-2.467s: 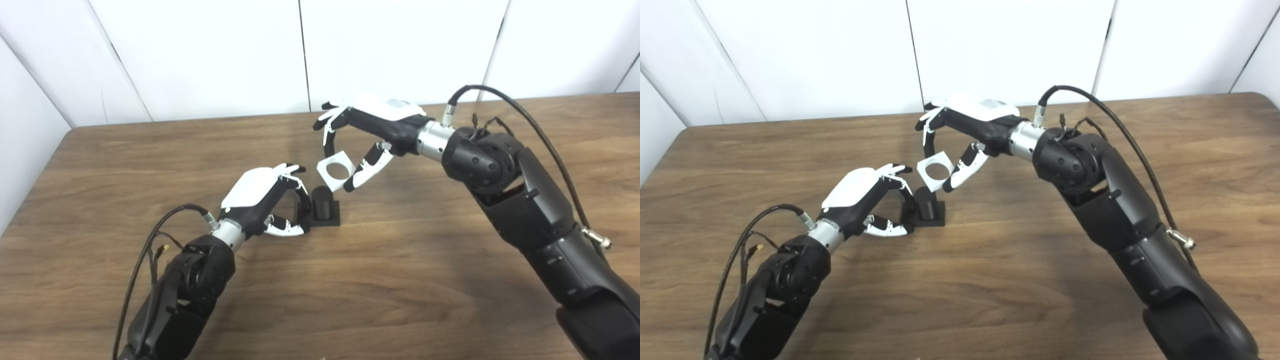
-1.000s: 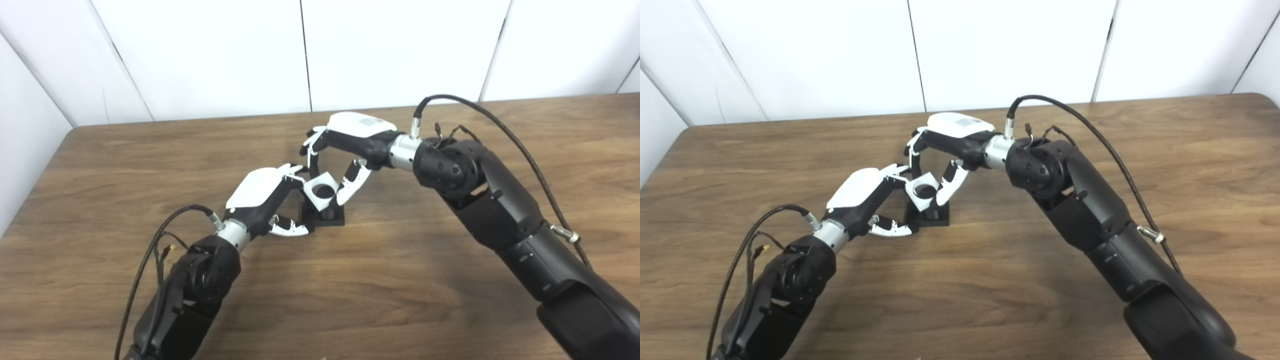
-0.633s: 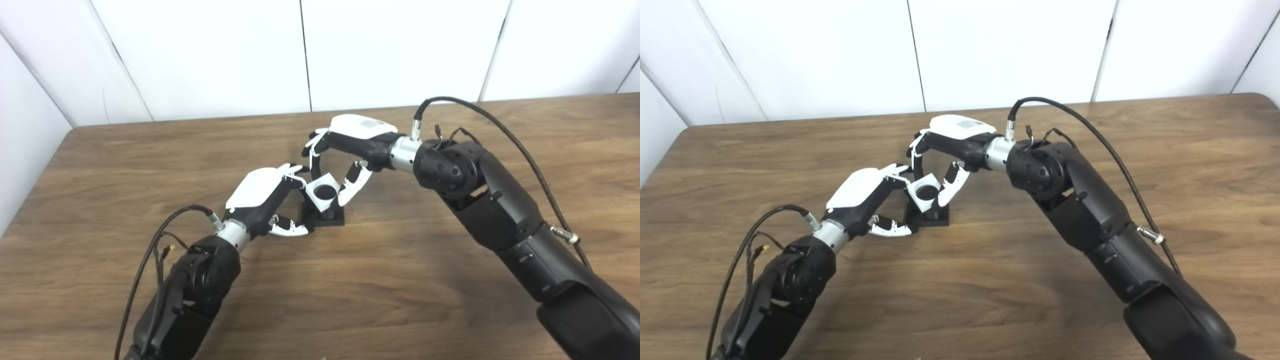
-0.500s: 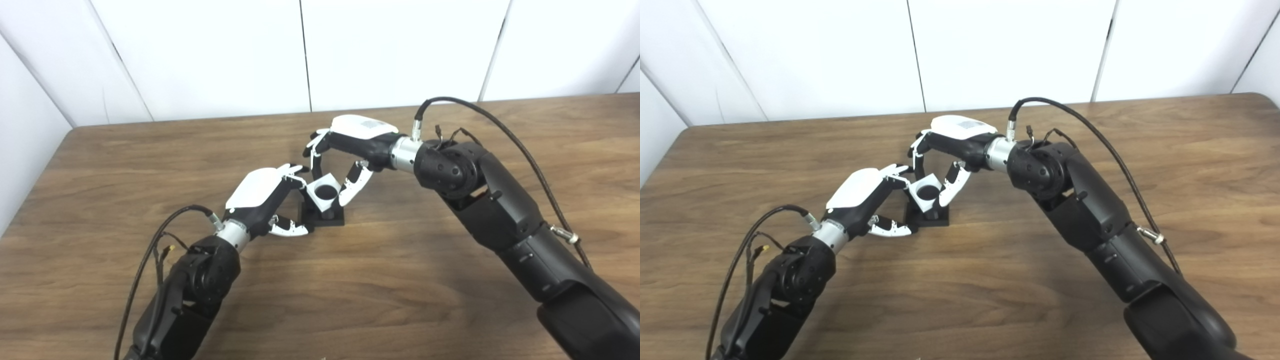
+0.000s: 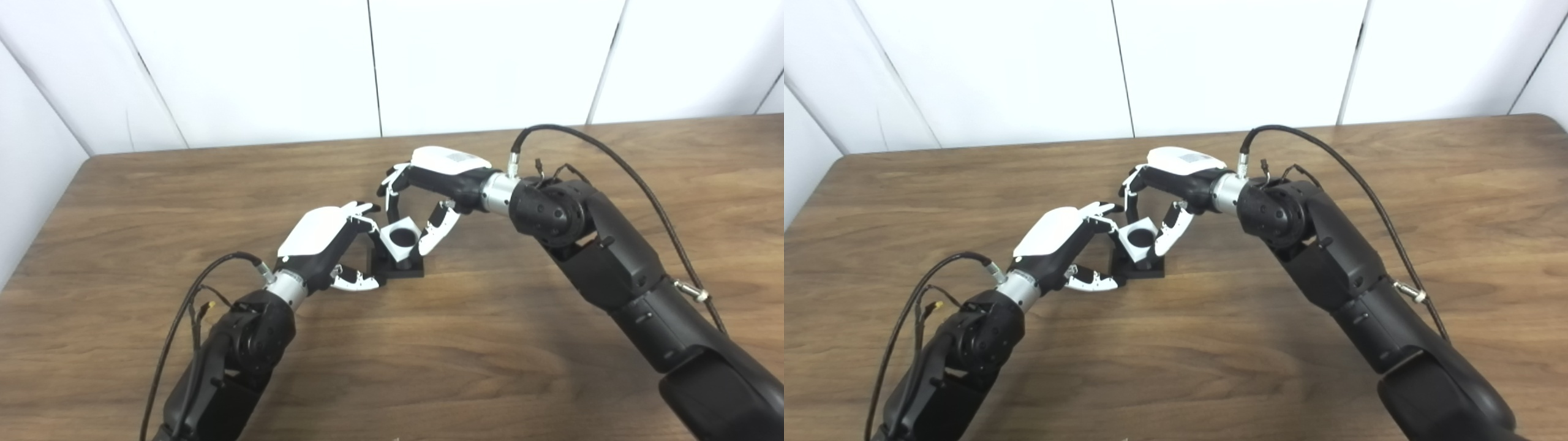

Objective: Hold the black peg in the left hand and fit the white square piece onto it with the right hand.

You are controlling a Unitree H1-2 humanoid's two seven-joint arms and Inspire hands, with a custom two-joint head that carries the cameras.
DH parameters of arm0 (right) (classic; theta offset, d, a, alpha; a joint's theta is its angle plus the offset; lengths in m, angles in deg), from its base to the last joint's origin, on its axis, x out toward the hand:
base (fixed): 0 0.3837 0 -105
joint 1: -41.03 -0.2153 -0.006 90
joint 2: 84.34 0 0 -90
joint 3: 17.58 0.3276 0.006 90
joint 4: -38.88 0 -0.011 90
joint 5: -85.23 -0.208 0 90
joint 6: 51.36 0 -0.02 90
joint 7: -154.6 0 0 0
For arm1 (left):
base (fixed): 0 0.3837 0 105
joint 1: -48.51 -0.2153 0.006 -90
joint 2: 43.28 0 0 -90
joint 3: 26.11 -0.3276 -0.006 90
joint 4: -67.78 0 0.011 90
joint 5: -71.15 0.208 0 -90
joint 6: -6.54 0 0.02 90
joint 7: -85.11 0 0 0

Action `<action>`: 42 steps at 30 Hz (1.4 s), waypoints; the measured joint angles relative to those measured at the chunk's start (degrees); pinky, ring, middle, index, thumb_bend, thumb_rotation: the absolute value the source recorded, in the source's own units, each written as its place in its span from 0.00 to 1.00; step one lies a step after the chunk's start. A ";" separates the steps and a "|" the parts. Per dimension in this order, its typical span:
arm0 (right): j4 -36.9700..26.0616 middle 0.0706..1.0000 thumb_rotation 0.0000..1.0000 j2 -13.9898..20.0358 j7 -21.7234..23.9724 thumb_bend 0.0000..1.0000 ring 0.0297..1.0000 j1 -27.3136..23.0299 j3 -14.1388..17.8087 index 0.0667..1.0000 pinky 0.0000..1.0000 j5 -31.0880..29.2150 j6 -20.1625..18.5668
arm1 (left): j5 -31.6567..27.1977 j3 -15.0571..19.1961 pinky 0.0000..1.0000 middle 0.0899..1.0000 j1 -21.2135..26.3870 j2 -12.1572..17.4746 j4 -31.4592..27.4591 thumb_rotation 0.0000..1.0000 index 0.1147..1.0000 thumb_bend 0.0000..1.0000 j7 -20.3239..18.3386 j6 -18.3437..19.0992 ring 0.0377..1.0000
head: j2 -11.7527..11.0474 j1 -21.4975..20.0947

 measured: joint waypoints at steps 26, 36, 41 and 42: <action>0.30 0.97 0.45 0.36 0.43 1.00 0.99 1.64 -0.26 1.00 0.97 0.38 -2.45 | 0.00 -0.01 0.92 0.91 -0.12 0.08 -0.37 0.08 0.43 0.52 -0.28 0.06 0.95 | 0.44 -0.26; -0.11 0.97 0.44 0.48 0.81 1.00 0.99 1.63 -0.25 1.00 0.98 1.19 -3.35 | -0.01 0.02 0.92 0.91 -0.12 0.07 -0.35 0.08 0.43 0.52 -0.27 0.06 0.95 | 0.53 -0.26; -0.13 0.97 0.44 0.72 0.81 1.00 0.99 1.62 -0.03 1.00 0.99 1.23 -3.35 | -0.01 0.01 0.93 0.91 -0.10 0.07 -0.35 0.08 0.43 0.52 -0.30 0.07 0.96 | 0.35 -0.53; -0.12 0.97 0.44 0.83 0.81 1.00 0.99 1.62 0.22 1.00 0.99 1.20 -3.39 | -0.01 0.01 0.93 0.91 -0.10 0.07 -0.35 0.08 0.43 0.52 -0.30 0.07 0.96 | 0.35 -0.61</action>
